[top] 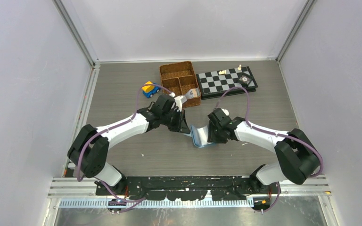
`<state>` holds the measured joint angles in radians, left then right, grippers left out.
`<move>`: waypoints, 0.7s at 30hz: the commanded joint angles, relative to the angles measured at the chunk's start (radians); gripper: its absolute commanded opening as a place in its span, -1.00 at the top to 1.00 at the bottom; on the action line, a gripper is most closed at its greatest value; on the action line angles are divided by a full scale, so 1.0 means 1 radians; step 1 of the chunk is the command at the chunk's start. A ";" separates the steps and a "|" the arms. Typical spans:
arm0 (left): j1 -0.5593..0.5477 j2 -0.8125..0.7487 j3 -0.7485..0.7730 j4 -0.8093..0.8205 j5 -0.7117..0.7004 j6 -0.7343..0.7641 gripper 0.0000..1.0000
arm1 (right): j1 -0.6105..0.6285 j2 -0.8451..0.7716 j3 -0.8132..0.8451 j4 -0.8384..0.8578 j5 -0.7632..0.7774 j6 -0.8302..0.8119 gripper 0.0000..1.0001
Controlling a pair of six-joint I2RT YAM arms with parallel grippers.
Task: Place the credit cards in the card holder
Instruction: Pick up the credit card from the storage box.
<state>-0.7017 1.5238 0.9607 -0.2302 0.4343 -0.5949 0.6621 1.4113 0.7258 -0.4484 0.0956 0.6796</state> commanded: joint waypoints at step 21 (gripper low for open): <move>0.025 0.068 0.061 0.080 0.090 -0.007 1.00 | 0.005 0.041 -0.038 0.125 -0.044 0.052 0.15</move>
<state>-0.6926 1.5848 1.0039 -0.1989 0.4992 -0.5991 0.6609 1.4338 0.7055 -0.3573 0.0555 0.7109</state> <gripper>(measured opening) 0.077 0.426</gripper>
